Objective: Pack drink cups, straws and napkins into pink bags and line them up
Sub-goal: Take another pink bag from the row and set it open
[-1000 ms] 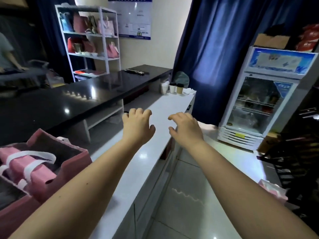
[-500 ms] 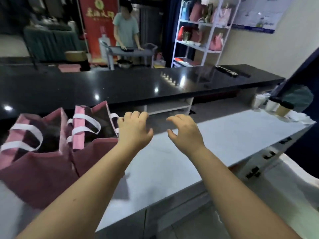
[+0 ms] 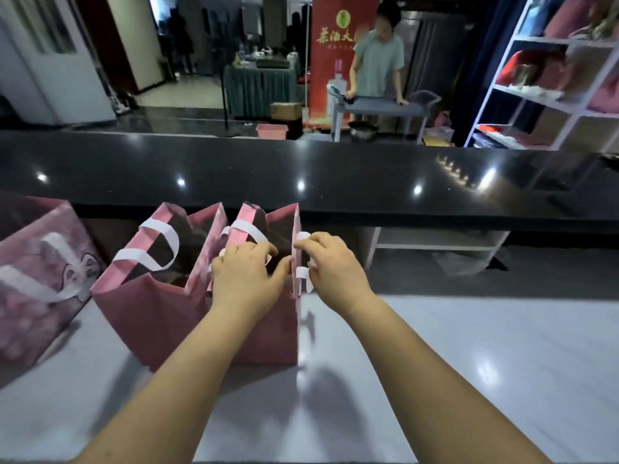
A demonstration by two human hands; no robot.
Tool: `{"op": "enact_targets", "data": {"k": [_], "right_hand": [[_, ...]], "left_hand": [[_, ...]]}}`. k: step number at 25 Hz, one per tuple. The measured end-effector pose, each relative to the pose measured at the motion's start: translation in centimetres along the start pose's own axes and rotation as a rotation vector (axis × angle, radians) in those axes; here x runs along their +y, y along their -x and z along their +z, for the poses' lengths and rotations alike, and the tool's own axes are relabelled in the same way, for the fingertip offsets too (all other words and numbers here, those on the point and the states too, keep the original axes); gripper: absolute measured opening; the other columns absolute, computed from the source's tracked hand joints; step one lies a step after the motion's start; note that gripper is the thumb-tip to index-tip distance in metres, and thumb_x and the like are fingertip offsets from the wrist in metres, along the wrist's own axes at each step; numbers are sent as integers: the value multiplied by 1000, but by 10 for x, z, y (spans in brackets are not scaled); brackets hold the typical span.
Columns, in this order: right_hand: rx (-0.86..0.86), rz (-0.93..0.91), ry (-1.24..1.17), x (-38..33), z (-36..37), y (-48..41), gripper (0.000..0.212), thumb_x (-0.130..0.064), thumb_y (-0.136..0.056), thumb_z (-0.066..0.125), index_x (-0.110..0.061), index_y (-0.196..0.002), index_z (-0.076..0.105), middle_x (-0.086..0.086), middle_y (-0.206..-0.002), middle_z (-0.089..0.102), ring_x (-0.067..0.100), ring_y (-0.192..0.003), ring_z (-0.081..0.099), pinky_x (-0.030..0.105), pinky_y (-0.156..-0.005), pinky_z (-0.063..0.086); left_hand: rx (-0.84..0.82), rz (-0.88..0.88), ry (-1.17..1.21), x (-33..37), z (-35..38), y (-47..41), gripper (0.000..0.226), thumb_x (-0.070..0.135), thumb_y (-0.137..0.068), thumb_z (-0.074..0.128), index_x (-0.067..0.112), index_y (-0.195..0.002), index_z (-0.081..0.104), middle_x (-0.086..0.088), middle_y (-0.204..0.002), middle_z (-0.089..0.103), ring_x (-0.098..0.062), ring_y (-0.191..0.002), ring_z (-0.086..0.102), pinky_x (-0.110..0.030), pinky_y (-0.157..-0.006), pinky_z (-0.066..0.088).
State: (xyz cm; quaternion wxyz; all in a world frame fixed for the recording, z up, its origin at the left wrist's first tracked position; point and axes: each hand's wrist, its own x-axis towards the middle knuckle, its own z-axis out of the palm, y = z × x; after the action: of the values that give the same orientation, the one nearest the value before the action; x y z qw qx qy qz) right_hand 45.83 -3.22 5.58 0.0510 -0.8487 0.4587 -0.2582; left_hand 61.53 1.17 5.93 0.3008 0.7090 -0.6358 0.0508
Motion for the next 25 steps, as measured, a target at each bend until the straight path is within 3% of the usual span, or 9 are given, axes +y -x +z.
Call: {"op": "enact_targets", "data": {"k": [4,6,12,15,18,20,22,24,25], "right_hand": [[-172,-139,223,19,13,-42,74,-4,-80,62,-26,-144,34,10,-148,31,31,-124,37,41,-95,42],[-187,-176,280,32,13,-52,69,-8,-81,63,-26,-142,36,11,-151,27,31,-127,33,40,-97,41],[-17,-405,156,83,0,-38,18,-13,-85,63,-17,-103,63,3,-127,56,32,-118,43,41,-89,39],[102,-476,-63,95,-10,-9,12,-10,-77,74,-11,-86,67,3,-103,68,37,-109,54,46,-86,43],[122,-558,-149,102,-14,11,11,-18,-79,75,-13,-87,69,0,-102,69,36,-111,55,47,-90,38],[114,-488,-205,113,-14,12,20,-28,-81,74,-17,-98,71,-1,-114,66,31,-118,50,45,-100,34],[146,-252,-302,130,-14,13,42,-32,-78,76,-23,-117,64,-2,-129,56,24,-125,41,38,-107,27],[131,21,-535,146,-13,20,52,-27,-77,78,-31,-124,56,-6,-130,54,16,-123,45,32,-105,33],[79,140,-691,150,-12,23,46,-22,-79,77,-33,-119,57,-9,-121,59,12,-115,53,29,-99,42]], "left_hand": [[109,-86,-54,16,7,23,31,58,-81,59,29,-82,68,9,-82,65,-21,-90,58,-41,-80,41],[97,-181,-136,29,14,38,35,66,-76,61,31,-80,69,11,-86,64,-19,-94,54,-41,-87,36],[250,-356,-171,61,20,66,9,30,-71,82,26,-75,75,3,-97,65,-29,-103,51,-44,-91,31],[349,-430,-135,70,18,81,11,20,-71,83,24,-78,76,-1,-109,63,-32,-108,47,-43,-89,38],[432,-482,9,72,23,94,19,14,-73,82,24,-88,76,-2,-113,60,-27,-108,49,-40,-90,45],[487,-538,239,71,30,98,33,9,-75,80,23,-104,71,-1,-113,58,-18,-103,56,-32,-90,50],[542,-629,442,71,36,102,44,7,-76,79,24,-114,63,3,-106,60,-8,-92,60,-17,-82,51],[559,-729,545,69,40,109,41,5,-77,78,25,-108,60,7,-94,64,-1,-83,61,-15,-77,52],[546,-768,580,66,43,112,36,3,-78,76,25,-102,62,9,-89,66,1,-80,62,-17,-77,54]]}}
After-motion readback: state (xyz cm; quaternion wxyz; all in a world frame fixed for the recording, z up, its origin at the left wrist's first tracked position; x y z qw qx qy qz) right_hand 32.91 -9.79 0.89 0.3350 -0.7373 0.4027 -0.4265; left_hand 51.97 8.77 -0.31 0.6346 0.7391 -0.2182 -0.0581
